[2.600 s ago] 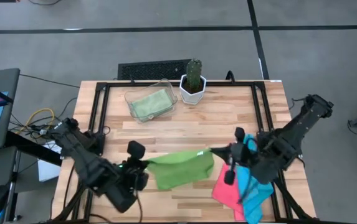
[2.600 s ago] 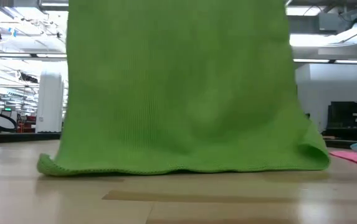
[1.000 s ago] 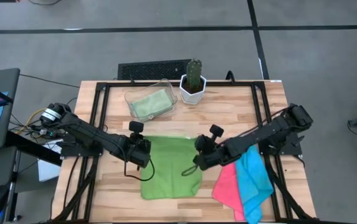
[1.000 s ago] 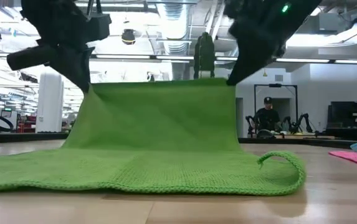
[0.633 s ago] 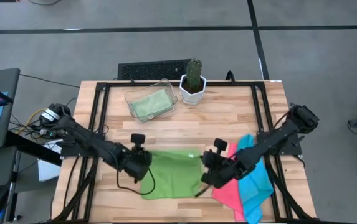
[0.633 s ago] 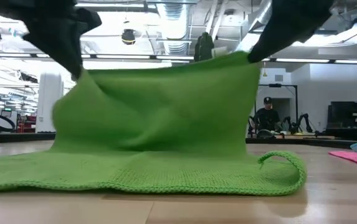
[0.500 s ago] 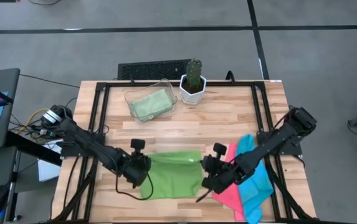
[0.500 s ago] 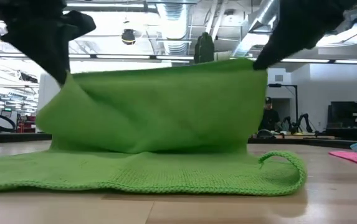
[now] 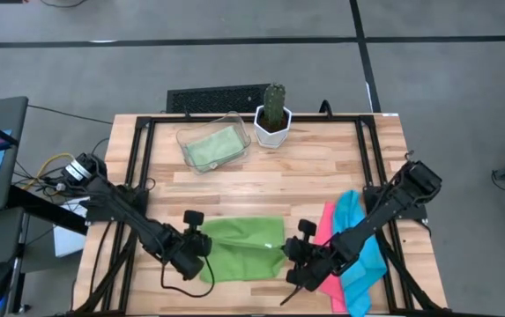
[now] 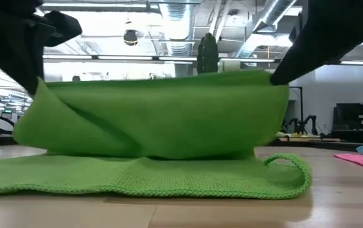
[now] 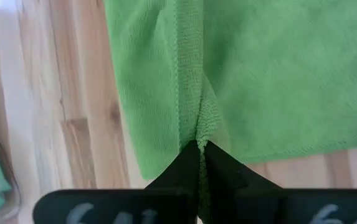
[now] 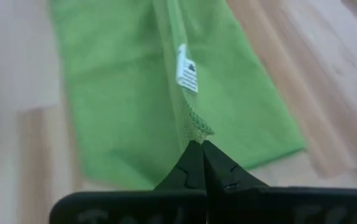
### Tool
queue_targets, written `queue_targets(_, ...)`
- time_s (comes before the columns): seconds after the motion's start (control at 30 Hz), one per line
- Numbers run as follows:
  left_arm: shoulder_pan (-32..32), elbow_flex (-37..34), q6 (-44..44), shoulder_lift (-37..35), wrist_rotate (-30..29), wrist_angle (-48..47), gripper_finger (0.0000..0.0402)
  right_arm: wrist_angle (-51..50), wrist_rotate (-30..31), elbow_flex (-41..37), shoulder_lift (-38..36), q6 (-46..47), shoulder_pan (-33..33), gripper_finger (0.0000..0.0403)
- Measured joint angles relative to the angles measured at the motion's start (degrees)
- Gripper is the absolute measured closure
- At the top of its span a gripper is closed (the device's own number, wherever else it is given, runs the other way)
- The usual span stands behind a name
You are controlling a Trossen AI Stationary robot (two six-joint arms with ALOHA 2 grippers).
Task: Fold microfiber towels
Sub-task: Fold the green microfiber towel
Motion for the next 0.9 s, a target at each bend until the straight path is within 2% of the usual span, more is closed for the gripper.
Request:
queue_targets(0.4, -2.41, -0.01, -1.5, 0.01, 0.07, 4.82, 0.0398, 0.59, -1.7, -0.05, 2.81, 1.4, 1.49, 0.0395)
queue_targets(0.9, -2.5, -0.01, -2.22, 0.01, 4.35, 6.65, 0.0398, 2.18, -4.48, -0.05, 3.07, 1.51, 2.98, 0.0388)
